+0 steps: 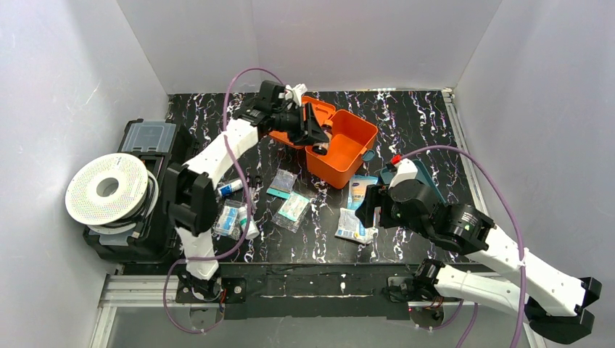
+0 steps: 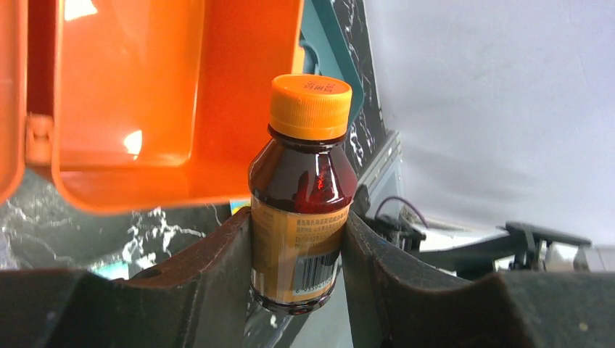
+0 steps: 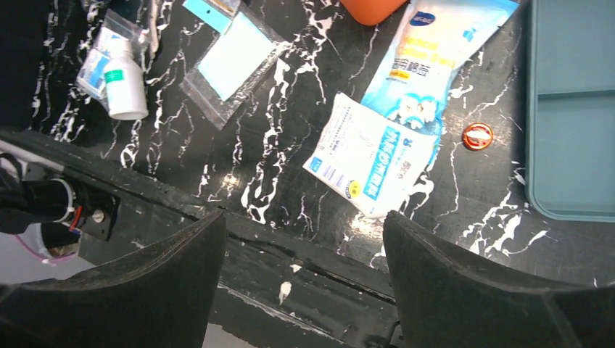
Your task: Organize the medicine kit
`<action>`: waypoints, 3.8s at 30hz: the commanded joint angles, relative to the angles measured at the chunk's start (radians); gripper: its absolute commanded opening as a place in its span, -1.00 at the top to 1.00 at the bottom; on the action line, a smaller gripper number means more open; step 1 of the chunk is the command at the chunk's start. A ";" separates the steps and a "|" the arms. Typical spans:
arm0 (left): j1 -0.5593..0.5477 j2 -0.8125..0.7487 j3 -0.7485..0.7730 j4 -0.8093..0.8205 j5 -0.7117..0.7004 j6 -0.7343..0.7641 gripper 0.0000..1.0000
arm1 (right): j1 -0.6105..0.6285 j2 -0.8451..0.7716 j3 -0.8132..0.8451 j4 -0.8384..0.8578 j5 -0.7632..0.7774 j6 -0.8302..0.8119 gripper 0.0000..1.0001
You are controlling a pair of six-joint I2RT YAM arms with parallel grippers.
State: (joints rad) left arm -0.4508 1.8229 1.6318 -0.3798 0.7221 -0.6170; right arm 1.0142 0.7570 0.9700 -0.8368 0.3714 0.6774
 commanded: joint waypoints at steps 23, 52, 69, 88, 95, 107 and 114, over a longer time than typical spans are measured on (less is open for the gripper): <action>-0.122 0.514 0.654 -0.223 -0.208 0.148 1.00 | -0.003 -0.096 -0.089 0.018 -0.011 -0.003 -0.70; -0.191 0.670 0.742 -0.185 -0.245 0.202 0.09 | -0.003 -0.111 -0.122 0.027 -0.049 -0.007 -0.78; -0.211 0.490 0.707 -0.163 -0.201 0.212 -0.70 | -0.003 -0.099 -0.055 -0.021 -0.036 -0.001 -0.83; -0.213 0.000 0.412 -0.369 -0.416 0.277 -0.78 | -0.003 -0.038 0.045 -0.106 0.042 -0.028 -0.93; -0.213 -0.280 0.139 -0.428 -0.602 0.247 -0.80 | -0.003 0.026 0.053 -0.079 -0.007 -0.042 -0.92; -0.212 -0.713 -0.345 -0.527 -0.855 0.075 -0.97 | -0.002 0.150 0.053 0.009 -0.134 -0.045 -0.90; -0.212 -0.831 -0.511 -0.613 -0.994 -0.078 -0.97 | 0.000 0.214 0.043 0.058 -0.195 -0.033 -0.87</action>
State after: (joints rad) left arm -0.6590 1.0305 1.1800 -0.9186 -0.1484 -0.5835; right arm 1.0138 0.9457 0.9874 -0.8433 0.2217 0.6469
